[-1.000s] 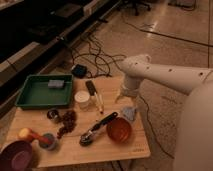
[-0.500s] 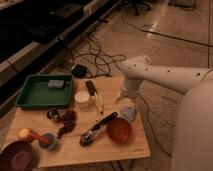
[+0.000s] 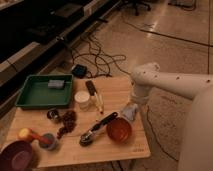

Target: Wipe red bowl with towel

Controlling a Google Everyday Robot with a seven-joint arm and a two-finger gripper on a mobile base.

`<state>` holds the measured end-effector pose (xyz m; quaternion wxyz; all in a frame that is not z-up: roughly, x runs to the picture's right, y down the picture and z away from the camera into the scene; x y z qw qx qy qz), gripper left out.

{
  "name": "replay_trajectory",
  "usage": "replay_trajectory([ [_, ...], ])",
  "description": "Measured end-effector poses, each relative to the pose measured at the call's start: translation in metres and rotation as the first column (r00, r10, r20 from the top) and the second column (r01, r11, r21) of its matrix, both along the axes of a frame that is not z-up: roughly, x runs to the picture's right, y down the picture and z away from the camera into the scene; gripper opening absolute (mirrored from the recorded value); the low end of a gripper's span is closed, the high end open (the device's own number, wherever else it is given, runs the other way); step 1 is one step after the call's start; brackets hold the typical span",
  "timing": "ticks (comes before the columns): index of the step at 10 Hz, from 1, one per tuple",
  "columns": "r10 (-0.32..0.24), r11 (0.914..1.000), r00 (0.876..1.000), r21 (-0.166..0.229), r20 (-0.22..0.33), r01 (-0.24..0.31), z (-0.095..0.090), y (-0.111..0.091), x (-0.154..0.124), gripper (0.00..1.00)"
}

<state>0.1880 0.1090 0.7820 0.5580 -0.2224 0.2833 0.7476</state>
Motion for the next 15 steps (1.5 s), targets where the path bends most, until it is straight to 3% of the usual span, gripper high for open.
replay_trajectory([
  [3, -0.005, 0.9999, 1.0, -0.015, -0.016, 0.005, 0.008, 0.006, 0.022, 0.65],
  [6, 0.083, 0.9959, 0.993, 0.03, 0.083, -0.086, 0.029, 0.004, 0.043, 0.65],
  [7, 0.089, 0.9943, 0.988, 0.048, 0.123, -0.096, 0.035, 0.001, 0.033, 0.65],
  [10, 0.062, 0.9954, 0.984, 0.062, 0.166, -0.073, 0.05, 0.001, 0.012, 0.65],
  [13, 0.034, 0.9982, 0.985, 0.043, 0.17, -0.042, 0.074, 0.01, -0.007, 0.65],
  [15, 0.022, 0.9994, 0.985, 0.024, 0.171, -0.026, 0.1, 0.021, -0.02, 0.65],
])
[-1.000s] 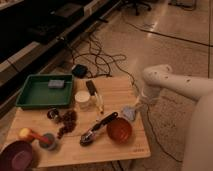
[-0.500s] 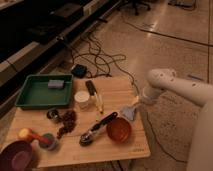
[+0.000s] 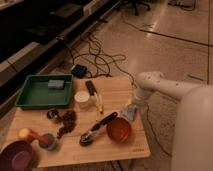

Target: Wipe red bowl with towel

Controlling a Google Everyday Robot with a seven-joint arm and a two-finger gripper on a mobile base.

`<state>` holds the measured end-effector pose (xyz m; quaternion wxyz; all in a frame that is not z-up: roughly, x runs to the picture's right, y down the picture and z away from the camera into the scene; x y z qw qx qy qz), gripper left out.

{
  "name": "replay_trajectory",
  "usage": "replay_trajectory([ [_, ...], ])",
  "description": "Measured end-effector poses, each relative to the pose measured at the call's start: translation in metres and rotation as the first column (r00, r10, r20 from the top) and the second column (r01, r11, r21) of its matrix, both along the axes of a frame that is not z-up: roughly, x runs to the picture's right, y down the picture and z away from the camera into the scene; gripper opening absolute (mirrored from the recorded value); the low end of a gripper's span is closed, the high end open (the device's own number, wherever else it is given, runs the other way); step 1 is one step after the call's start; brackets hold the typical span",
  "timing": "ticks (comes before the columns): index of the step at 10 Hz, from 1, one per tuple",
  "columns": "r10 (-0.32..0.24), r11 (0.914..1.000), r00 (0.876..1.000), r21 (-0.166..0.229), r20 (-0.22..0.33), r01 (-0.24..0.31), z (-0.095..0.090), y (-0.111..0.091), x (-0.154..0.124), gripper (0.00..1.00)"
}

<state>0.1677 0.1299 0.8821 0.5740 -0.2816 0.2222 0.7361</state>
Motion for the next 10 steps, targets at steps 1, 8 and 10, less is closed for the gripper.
replay_trajectory([
  [1, -0.008, 0.9999, 1.0, -0.014, 0.0, 0.008, 0.015, 0.008, -0.007, 0.6],
  [8, -0.011, 0.9995, 1.0, -0.029, 0.0, 0.011, 0.025, 0.008, -0.012, 0.0],
  [10, -0.014, 0.9994, 1.0, -0.032, 0.001, 0.014, 0.024, 0.008, -0.013, 0.0],
])
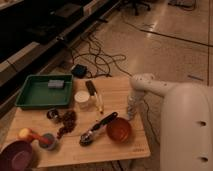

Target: Wipe red bowl with towel

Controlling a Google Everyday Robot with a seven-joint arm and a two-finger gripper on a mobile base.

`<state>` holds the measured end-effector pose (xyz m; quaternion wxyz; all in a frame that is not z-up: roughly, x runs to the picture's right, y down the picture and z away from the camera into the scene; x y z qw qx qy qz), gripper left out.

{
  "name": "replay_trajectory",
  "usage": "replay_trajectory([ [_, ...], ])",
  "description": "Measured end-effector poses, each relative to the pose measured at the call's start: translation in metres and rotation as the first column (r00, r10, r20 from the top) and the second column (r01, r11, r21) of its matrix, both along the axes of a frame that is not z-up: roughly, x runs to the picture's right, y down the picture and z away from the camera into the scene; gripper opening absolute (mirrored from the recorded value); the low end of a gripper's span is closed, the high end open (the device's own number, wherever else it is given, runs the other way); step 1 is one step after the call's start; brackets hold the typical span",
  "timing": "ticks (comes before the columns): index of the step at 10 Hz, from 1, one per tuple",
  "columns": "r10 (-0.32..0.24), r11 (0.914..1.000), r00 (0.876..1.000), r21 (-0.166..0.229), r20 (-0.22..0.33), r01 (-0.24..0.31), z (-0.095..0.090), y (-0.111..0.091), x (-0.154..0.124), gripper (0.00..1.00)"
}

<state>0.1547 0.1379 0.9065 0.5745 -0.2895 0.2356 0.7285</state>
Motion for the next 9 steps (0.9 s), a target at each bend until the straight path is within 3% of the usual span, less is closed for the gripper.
replay_trajectory([
  [3, -0.05, 0.9985, 0.999, 0.022, -0.012, 0.051, -0.01, -0.031, -0.024, 0.0],
  [7, -0.087, 0.9961, 0.996, 0.014, 0.003, 0.087, -0.054, -0.095, -0.045, 0.0],
  [9, -0.095, 0.9954, 0.994, 0.013, 0.052, 0.094, -0.08, -0.109, -0.052, 0.0],
])
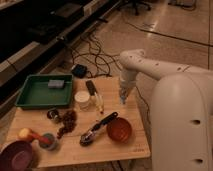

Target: Wipe red bowl with towel

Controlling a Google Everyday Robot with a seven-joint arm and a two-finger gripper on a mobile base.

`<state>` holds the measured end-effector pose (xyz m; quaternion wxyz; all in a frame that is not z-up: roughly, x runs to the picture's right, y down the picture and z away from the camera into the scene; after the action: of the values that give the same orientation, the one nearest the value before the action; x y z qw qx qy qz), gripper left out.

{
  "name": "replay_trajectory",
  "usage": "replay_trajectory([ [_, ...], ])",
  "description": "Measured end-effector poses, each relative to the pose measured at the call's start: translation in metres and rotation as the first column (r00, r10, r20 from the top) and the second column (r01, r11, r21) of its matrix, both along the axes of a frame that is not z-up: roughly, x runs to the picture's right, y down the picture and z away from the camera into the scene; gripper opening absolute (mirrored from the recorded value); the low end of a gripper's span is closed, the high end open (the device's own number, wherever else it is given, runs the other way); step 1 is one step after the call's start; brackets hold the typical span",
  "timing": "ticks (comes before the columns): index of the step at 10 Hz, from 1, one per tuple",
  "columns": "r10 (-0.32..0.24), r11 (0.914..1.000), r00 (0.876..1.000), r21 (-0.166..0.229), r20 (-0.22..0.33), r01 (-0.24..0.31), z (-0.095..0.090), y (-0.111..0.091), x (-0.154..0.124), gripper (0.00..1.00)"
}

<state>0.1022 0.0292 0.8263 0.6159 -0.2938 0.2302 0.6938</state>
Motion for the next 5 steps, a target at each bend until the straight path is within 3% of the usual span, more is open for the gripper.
replay_trajectory([
  [5, -0.008, 0.9997, 0.989, -0.023, 0.147, 0.011, -0.071, 0.032, -0.031, 0.0],
])
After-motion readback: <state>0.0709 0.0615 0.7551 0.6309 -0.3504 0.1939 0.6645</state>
